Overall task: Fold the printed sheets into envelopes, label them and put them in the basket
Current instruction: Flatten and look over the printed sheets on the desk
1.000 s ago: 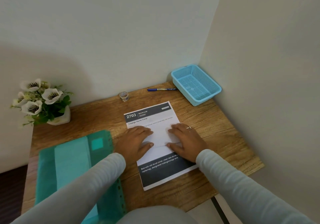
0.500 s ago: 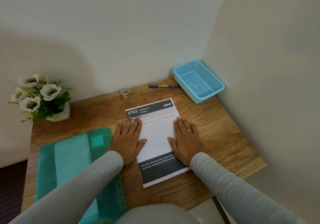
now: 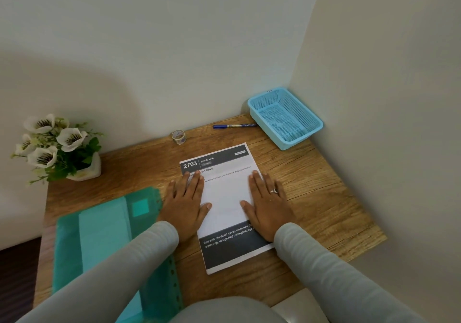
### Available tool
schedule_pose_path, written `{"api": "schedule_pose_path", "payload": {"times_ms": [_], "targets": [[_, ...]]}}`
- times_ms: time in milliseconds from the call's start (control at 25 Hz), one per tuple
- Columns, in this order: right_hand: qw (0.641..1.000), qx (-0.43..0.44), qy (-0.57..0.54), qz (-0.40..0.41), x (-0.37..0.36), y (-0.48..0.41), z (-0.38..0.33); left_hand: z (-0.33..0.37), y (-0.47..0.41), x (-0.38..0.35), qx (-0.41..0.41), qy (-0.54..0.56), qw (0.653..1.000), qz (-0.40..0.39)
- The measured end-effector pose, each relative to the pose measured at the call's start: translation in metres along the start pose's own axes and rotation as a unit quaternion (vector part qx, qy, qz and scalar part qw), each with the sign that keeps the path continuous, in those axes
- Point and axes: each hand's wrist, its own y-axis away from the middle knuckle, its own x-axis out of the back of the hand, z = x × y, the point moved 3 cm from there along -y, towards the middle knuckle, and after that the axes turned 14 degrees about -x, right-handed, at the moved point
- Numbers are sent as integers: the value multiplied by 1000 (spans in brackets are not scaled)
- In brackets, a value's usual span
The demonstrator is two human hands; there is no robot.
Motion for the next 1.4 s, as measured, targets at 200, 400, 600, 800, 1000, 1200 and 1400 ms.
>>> {"api": "schedule_pose_path", "payload": {"times_ms": [200,400,600,800,1000,1200,1400], "targets": [[1000,-19,-4,0,-1,-1,10,36,-23,6,-19,-27,999,6],[1000,-23,-1,0,-4,-1,11,58,-42,5,-45,-20,999,-9],[1000,-14,-6,5,-5,-2,12,3,-8,0,7,-20,1000,-3],[1000,-21,11,1,1,-1,5,-20,6,-4,35,-7,999,-10],[997,72,22,-8,-4,5,-54,-20,4,-11,41,0,999,-9],[998,62,10,-6,-3,1,-30,-21,4,-9,45,-2,999,-25],[1000,-8,15,-8,2,-1,28,-18,4,3,30,-46,998,-19]]}}
